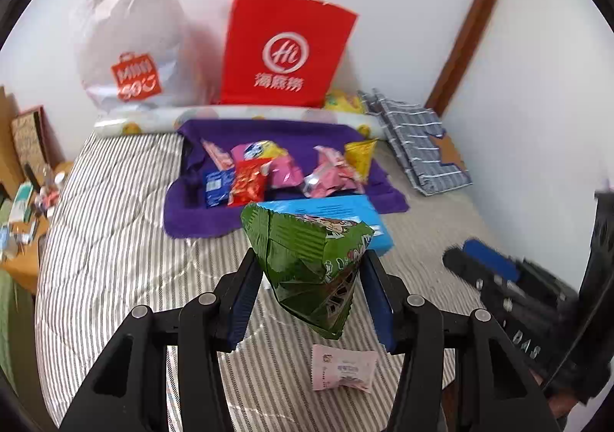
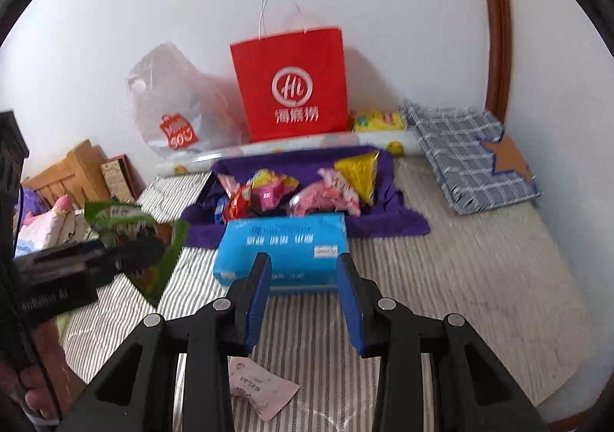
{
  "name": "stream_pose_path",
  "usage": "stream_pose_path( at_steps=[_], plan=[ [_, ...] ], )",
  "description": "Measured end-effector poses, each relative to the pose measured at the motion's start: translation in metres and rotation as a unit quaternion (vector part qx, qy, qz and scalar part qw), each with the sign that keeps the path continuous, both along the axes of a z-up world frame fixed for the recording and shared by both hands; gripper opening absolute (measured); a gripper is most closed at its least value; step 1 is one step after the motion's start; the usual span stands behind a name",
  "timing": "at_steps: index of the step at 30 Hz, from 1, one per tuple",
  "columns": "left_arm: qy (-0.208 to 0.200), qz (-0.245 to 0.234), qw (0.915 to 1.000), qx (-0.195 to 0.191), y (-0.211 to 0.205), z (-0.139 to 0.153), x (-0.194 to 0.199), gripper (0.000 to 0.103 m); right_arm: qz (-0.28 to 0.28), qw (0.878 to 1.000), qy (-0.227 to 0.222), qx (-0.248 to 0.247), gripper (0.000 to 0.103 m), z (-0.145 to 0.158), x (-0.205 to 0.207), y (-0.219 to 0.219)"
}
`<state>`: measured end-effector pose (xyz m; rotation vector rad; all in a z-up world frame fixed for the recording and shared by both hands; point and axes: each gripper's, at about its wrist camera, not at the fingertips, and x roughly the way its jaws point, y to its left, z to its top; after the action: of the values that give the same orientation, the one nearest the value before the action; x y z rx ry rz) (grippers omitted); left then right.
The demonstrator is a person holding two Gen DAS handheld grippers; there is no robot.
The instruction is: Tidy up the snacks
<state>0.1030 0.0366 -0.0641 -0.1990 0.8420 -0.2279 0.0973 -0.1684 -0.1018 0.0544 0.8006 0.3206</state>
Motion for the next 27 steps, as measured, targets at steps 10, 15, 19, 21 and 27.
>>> stream_pose_path(
  at_steps=[10,15,19,21,27],
  plan=[
    [0.028,0.037,0.9989,0.011,0.03,-0.028,0.005,0.052,0.094,0.991,0.086,0.026,0.039,-0.071,-0.014,0.026],
    [0.028,0.048,0.9984,0.012,0.042,-0.032,-0.004,0.052,0.148,0.984,0.097,-0.005,0.039,-0.095,-0.036,0.039],
    [0.029,0.051,0.9983,0.01,0.044,-0.034,-0.01,0.052,0.172,0.979,0.104,-0.031,0.039,-0.105,-0.045,0.042],
    [0.026,0.051,0.9983,0.01,0.043,-0.034,-0.011,0.052,0.182,0.977,0.101,-0.043,0.048,-0.108,-0.045,0.045],
    [0.025,0.05,0.9984,0.013,0.039,-0.034,-0.006,0.052,0.201,0.974,0.076,-0.075,0.058,-0.116,-0.038,0.058]
  ],
)
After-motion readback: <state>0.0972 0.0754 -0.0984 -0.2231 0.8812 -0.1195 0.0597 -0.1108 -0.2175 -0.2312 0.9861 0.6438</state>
